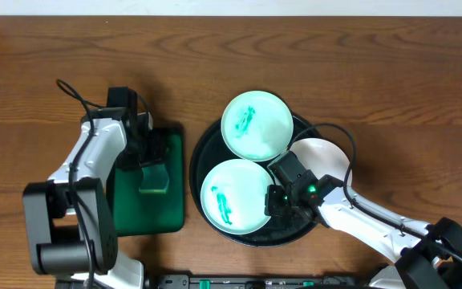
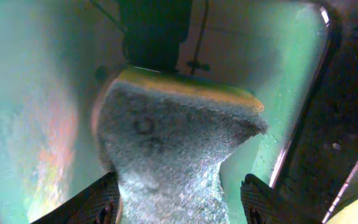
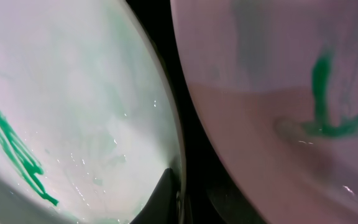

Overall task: Clean dirty plates on tray and stack at the side
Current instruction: 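Lower the left gripper onto the green sponge and grasp it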

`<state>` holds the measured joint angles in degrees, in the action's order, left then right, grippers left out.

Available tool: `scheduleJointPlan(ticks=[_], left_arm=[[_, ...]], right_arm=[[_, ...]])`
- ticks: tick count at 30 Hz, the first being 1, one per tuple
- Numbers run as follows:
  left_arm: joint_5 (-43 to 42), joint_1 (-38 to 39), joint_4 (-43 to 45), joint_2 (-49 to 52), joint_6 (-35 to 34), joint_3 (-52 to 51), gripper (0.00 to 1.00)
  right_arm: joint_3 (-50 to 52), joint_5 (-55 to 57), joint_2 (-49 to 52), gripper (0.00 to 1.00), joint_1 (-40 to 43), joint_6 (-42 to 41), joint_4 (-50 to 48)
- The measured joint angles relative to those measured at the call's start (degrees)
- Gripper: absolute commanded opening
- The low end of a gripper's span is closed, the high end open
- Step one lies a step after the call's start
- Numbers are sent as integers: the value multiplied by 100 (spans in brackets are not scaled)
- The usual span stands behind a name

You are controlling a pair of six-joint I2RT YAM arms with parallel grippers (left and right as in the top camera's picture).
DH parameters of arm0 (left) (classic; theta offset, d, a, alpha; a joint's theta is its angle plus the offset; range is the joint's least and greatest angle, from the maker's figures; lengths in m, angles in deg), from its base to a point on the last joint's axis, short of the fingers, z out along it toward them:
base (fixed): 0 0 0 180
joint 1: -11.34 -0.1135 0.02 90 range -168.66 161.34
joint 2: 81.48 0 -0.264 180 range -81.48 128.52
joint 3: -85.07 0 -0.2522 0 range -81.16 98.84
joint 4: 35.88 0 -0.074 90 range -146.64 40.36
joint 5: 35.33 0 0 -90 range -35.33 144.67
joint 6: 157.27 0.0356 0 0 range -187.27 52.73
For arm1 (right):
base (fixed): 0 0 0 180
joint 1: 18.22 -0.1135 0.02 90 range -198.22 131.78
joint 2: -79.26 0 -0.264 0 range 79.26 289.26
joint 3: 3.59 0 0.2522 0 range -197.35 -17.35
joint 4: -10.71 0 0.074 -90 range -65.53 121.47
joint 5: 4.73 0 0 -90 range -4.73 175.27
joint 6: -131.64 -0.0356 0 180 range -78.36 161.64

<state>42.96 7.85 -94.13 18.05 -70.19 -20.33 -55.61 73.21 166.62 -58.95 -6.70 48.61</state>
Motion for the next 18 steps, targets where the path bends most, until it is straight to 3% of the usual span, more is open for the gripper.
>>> scheduleJointPlan(ticks=[4,7,9,10,18], left_arm=[[-17,0,20,260,20,0,60],[-13,-7,66,448,50,0,27],[22,-13,98,509,50,0,19],[4,-20,109,509,52,0,9],[-39,-11,129,461,35,-2,7]], right_arm=[[0,-15,2,1,0,0,0],[0,-20,2,1,0,0,0],[0,-20,2,1,0,0,0],[0,-22,2,1,0,0,0],[0,-42,2,1,-2,2,-4]])
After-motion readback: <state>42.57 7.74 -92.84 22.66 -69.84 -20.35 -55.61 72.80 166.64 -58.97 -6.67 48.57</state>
